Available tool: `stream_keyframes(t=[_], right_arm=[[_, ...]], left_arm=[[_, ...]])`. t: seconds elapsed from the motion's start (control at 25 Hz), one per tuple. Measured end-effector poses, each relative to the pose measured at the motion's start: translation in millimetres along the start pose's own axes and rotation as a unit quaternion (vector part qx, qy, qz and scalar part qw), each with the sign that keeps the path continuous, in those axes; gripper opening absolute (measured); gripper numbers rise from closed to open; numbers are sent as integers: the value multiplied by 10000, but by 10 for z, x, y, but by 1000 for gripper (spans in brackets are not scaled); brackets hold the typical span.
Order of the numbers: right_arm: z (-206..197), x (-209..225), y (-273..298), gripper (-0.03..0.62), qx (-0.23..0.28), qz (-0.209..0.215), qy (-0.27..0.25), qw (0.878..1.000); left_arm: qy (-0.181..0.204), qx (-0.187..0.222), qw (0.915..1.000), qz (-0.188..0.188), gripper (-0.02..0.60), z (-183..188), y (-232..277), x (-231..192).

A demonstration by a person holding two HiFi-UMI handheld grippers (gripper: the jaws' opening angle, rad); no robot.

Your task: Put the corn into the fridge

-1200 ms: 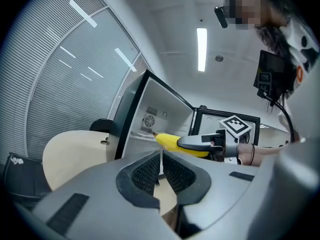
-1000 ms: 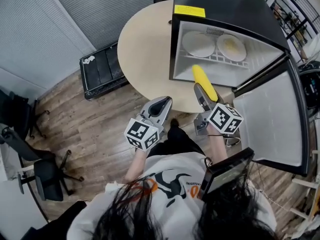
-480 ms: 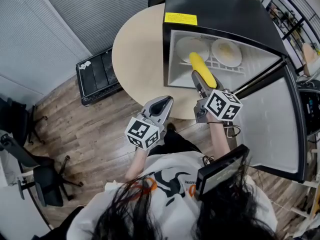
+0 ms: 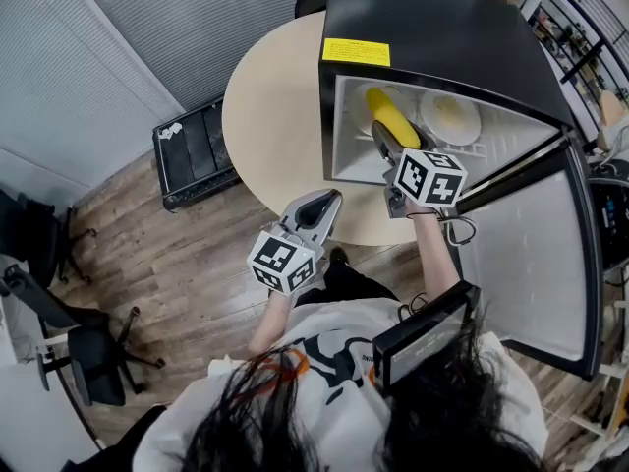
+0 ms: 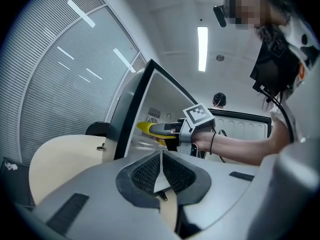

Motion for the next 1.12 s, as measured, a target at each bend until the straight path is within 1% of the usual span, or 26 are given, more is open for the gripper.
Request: stream_keyframes(t=[0.2,0.44,0.64,0.8,1.12], right_arm=[[-4,78,188,260,-293,-136,-392,9987],[-57,108,318,259,-704,-315,-1112,9908],[-115,75,379,260,-847,-252,-1209,9887],[-142,47,405,260,-953,-251,-1497,9838],[-146,39,429,261,-961,-221,-1672,9810]], left_arm=[[-42,-30,10000,60,14,-6,22,-57],[-56,-33,9999,100,14,-4,51,-128],[-67,-38,9999,116,14,1,64,-158],[-85,-51,9999,136,14,-16,64,-178],[-95,-55,9998,154,14,-20,63,-194]])
Point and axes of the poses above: the fingertips, and each gripper's own axes: y forward along the fingers, x to its right, z out of its top, the point moved 2 cm from there along -y, backward along the fingers, and after that the axes turned 15 degrees about -y, right-handed, at the moved point
